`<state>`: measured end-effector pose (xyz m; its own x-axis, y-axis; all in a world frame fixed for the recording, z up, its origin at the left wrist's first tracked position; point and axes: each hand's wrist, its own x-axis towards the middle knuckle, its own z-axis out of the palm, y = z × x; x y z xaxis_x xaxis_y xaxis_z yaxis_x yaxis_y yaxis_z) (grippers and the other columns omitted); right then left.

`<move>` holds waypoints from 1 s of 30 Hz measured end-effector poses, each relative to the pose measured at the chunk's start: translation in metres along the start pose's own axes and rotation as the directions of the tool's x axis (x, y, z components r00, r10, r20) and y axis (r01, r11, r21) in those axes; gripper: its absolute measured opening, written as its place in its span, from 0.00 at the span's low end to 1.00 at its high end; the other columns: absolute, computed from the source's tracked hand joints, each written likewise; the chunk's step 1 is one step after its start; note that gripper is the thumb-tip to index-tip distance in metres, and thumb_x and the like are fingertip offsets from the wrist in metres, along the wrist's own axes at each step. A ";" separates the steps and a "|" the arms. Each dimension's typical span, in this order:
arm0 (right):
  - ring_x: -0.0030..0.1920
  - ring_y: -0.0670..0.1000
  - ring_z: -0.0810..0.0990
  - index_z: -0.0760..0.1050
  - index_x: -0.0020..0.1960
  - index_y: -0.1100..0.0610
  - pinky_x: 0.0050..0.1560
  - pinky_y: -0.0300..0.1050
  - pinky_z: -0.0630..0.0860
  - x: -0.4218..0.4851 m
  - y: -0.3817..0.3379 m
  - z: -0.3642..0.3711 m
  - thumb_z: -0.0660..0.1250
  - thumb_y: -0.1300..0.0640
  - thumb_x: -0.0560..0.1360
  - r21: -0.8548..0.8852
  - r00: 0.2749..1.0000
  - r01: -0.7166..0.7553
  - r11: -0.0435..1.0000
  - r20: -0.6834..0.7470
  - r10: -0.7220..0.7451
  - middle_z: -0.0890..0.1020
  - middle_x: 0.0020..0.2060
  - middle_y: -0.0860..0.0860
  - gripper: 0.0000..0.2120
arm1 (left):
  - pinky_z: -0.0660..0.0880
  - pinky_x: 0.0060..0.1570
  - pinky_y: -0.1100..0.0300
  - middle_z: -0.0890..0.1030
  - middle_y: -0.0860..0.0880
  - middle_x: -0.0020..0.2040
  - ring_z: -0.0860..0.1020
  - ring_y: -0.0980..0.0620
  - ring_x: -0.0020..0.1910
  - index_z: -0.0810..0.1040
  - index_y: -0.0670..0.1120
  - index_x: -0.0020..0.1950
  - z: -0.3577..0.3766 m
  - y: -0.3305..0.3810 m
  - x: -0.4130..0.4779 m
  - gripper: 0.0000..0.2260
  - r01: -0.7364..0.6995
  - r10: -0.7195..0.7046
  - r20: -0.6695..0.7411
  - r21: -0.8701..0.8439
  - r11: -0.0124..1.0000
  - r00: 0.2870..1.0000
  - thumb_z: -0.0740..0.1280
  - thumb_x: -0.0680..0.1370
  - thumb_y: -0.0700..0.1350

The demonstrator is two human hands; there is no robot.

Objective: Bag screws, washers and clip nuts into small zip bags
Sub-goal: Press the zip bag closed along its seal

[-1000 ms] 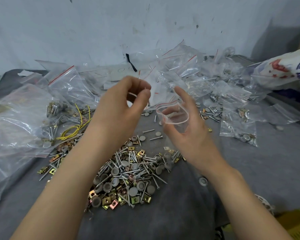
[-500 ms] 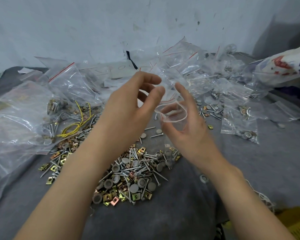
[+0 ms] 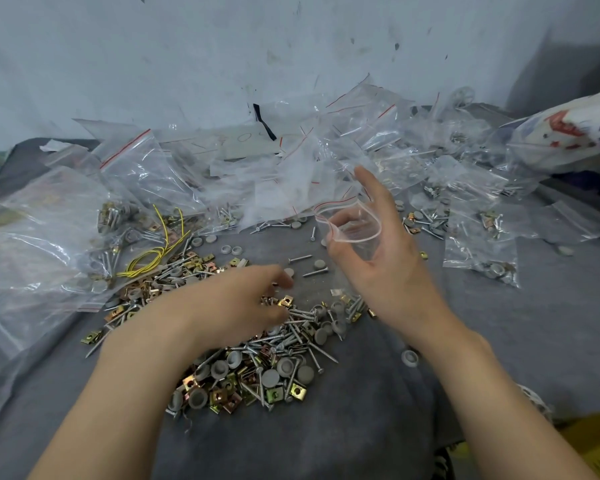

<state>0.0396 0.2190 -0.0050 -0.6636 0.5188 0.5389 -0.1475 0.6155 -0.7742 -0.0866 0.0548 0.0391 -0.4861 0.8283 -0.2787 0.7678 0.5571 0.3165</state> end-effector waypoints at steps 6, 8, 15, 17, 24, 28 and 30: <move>0.44 0.53 0.80 0.54 0.76 0.31 0.48 0.32 0.73 -0.001 -0.001 0.001 0.66 0.42 0.74 -0.002 1.000 -0.017 1.000 0.007 0.017 0.81 0.50 0.37 0.35 | 0.63 0.72 0.47 0.67 0.56 0.72 0.61 0.52 0.73 0.63 0.61 0.74 0.011 -0.002 0.000 0.23 -0.021 0.020 0.005 0.145 0.989 1.000 0.62 0.79 0.60; 0.43 0.57 0.79 0.55 0.76 0.31 0.47 0.32 0.73 -0.001 -0.002 0.001 0.67 0.42 0.74 0.004 1.000 -0.020 1.000 0.006 0.020 0.80 0.50 0.37 0.34 | 0.64 0.71 0.49 0.68 0.56 0.71 0.63 0.53 0.72 0.65 0.60 0.73 0.011 -0.002 -0.003 0.21 -0.046 0.046 0.004 0.111 0.993 0.999 0.61 0.81 0.58; 0.44 0.53 0.80 0.57 0.76 0.31 0.43 0.34 0.75 0.000 -0.003 -0.002 0.66 0.41 0.74 0.039 0.999 -0.035 0.999 0.022 0.034 0.81 0.51 0.38 0.33 | 0.68 0.45 0.75 0.76 0.63 0.58 0.74 0.69 0.48 0.73 0.60 0.64 0.003 -0.013 -0.013 0.11 -0.103 0.102 -0.134 0.000 0.995 0.986 0.61 0.82 0.51; 0.45 0.57 0.78 0.57 0.76 0.32 0.45 0.29 0.72 0.000 -0.003 -0.002 0.66 0.42 0.75 0.026 0.999 -0.033 0.999 0.020 0.033 0.80 0.51 0.37 0.33 | 0.66 0.52 0.72 0.73 0.64 0.61 0.70 0.67 0.55 0.71 0.63 0.65 0.006 -0.017 -0.017 0.13 -0.120 0.120 -0.080 0.013 0.993 0.990 0.63 0.81 0.56; 0.45 0.63 0.79 0.57 0.75 0.32 0.44 0.30 0.72 -0.002 -0.006 -0.001 0.65 0.39 0.74 0.009 0.999 -0.038 0.999 0.020 0.037 0.80 0.51 0.36 0.32 | 0.65 0.65 0.55 0.70 0.62 0.60 0.64 0.57 0.63 0.69 0.63 0.66 0.021 -0.016 -0.022 0.14 -0.131 0.154 -0.142 0.160 0.978 0.978 0.62 0.80 0.59; 0.45 0.65 0.79 0.57 0.76 0.32 0.43 0.31 0.74 -0.002 -0.006 -0.001 0.65 0.40 0.75 0.008 0.999 -0.043 0.999 0.016 0.043 0.80 0.51 0.36 0.32 | 0.67 0.60 0.56 0.72 0.61 0.56 0.66 0.56 0.59 0.72 0.61 0.58 0.025 -0.016 -0.020 0.09 -0.130 0.166 -0.241 0.159 0.979 0.956 0.60 0.80 0.60; 0.45 0.66 0.79 0.57 0.76 0.31 0.42 0.38 0.78 -0.002 -0.006 -0.001 0.65 0.41 0.75 -0.001 0.999 -0.049 0.999 0.021 0.049 0.81 0.51 0.37 0.32 | 0.67 0.58 0.57 0.72 0.60 0.54 0.67 0.55 0.57 0.72 0.59 0.56 0.030 -0.016 -0.017 0.08 -0.121 0.175 -0.302 0.188 0.975 0.937 0.59 0.80 0.60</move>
<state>0.0422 0.2149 -0.0011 -0.6851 0.5360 0.4934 -0.1138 0.5903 -0.7992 -0.0781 0.0301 0.0114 -0.4472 0.8918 0.0680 0.8858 0.4312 0.1715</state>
